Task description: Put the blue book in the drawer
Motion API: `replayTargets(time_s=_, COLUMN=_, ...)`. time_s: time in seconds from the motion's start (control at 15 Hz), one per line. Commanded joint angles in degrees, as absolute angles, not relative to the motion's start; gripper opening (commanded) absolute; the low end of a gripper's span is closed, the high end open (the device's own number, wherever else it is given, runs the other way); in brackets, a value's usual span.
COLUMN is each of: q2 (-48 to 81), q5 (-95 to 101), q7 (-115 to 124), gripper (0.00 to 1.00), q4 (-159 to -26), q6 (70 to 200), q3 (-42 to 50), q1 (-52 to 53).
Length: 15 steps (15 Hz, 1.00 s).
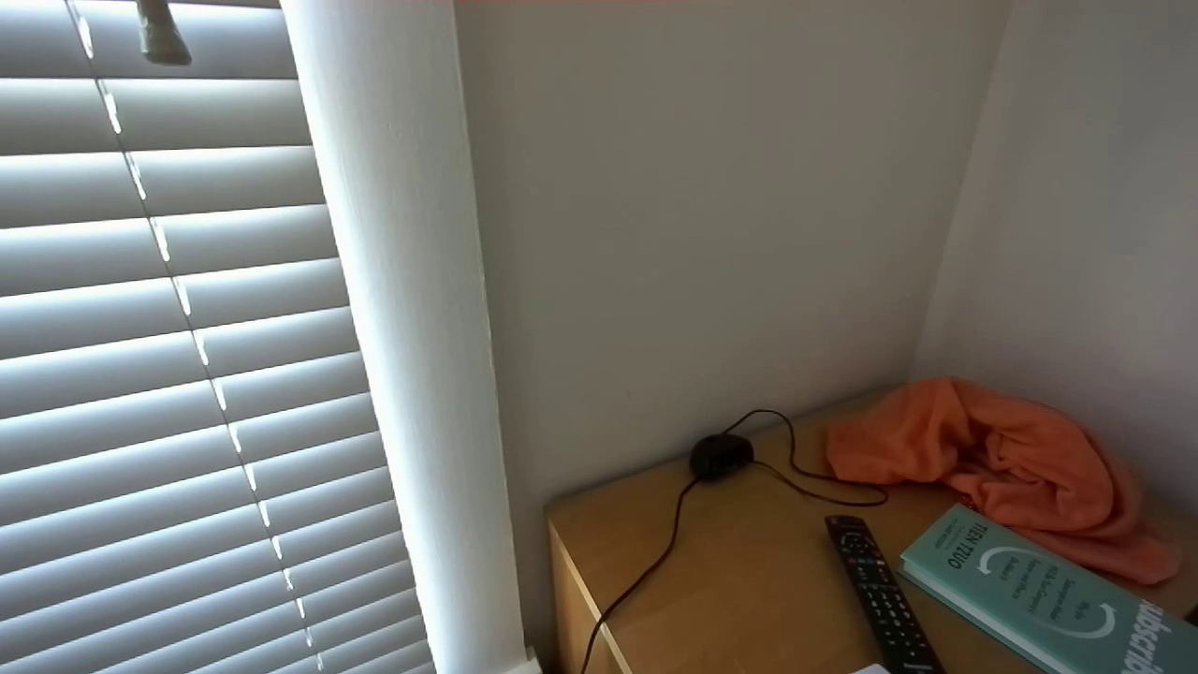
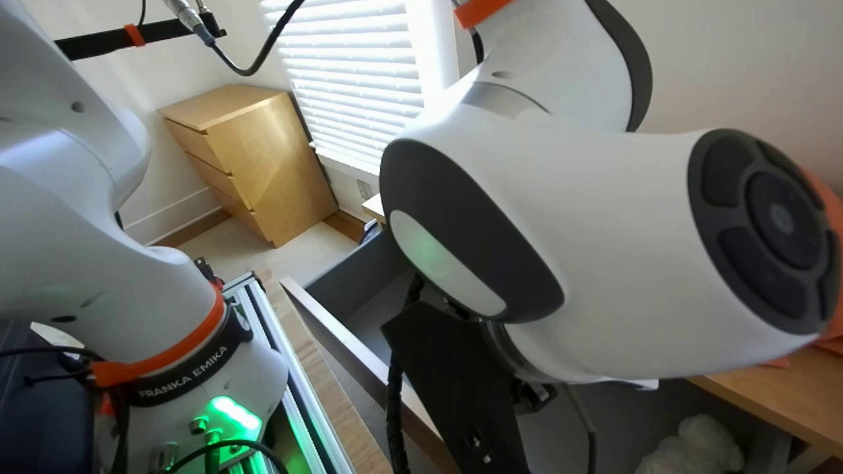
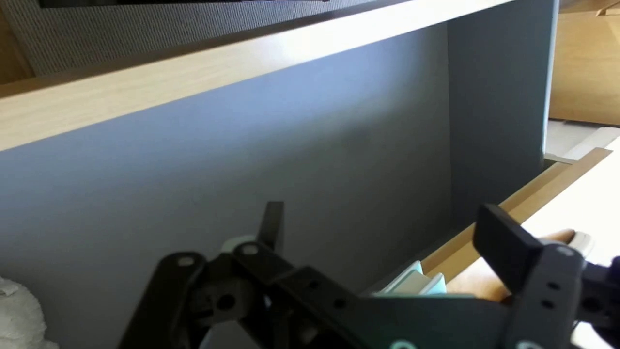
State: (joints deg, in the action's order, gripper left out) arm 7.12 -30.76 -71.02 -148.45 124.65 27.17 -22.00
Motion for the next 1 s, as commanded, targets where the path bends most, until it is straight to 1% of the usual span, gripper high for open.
replayTargets(time_s=0.0, q2=6.78, q5=-30.3, q7=-70.54, gripper=1.0, q4=-148.47, q6=124.7, q3=25.04, q1=-23.91)
replayTargets(time_s=0.2, q2=6.55, q5=-30.31, q7=-70.33, gripper=1.0, q4=-148.44, q6=124.68, q3=24.56, q1=-23.73)
replayTargets(time_s=0.27, q2=9.45, q5=-36.58, q7=-73.29, gripper=1.0, q4=-146.46, q6=122.99, q3=24.36, q1=-25.07)
replayTargets(time_s=0.6, q2=17.01, q5=-54.11, q7=-79.89, gripper=1.0, q4=-142.7, q6=116.53, q3=22.69, q1=-29.09)
replayTargets(time_s=0.93, q2=25.15, q5=-65.6, q7=-84.18, gripper=1.0, q4=-138.86, q6=109.47, q3=21.57, q1=-31.51)
